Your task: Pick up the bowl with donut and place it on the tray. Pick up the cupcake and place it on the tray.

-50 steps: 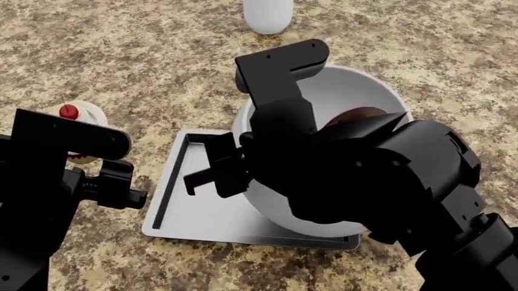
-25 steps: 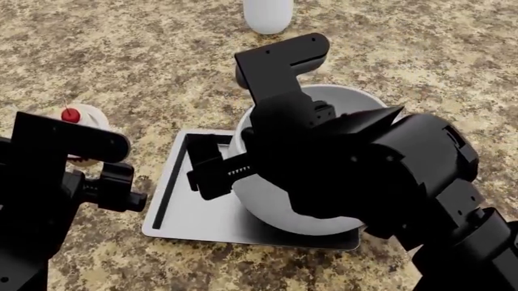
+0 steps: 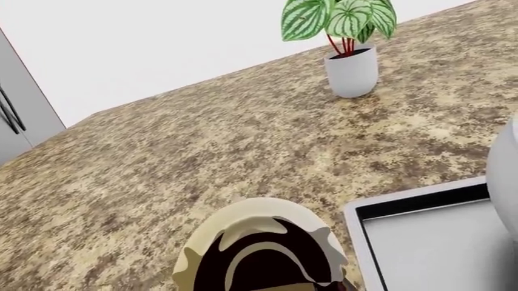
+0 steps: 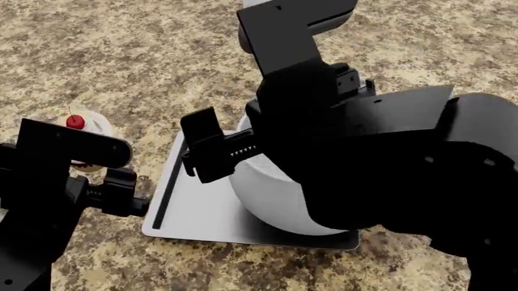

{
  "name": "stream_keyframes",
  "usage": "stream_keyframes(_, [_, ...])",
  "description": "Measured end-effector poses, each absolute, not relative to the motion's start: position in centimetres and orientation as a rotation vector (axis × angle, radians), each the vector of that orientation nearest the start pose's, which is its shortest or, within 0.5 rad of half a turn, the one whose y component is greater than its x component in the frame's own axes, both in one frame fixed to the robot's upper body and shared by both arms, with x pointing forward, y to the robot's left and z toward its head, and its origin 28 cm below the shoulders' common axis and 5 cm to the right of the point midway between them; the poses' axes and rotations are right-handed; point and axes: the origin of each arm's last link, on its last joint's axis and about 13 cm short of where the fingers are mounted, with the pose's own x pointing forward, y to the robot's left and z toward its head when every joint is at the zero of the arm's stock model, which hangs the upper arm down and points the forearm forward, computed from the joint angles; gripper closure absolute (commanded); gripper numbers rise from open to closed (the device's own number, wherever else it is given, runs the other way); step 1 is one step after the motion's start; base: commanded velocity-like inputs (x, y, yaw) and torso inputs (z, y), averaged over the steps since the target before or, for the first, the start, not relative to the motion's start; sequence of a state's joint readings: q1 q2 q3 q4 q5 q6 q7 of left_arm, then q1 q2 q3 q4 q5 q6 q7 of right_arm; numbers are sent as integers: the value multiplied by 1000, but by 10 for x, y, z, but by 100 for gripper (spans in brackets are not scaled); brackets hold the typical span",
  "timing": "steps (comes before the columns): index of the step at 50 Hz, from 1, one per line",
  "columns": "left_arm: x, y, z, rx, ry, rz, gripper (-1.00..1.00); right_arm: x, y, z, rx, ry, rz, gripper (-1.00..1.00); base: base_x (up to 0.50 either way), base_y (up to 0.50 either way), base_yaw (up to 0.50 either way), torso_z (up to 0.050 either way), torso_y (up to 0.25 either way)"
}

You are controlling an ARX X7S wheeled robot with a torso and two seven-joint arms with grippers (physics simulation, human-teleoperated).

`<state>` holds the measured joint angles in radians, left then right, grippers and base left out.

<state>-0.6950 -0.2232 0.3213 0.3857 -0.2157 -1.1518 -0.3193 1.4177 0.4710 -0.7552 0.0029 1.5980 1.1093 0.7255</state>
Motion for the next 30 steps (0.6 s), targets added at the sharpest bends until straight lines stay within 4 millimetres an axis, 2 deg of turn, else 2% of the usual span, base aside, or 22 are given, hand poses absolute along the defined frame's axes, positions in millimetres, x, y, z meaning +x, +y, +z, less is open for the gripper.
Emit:
stream_keyframes(17, [287,189,172,288,112,-13,100,255,-88,319,-209,196,313,-100,0,0,0,0,0])
stream_keyframes(30, [290,177,165,296,148,-132,100,243,-99,325,-194,128,224,-100,0,0,0,0,0])
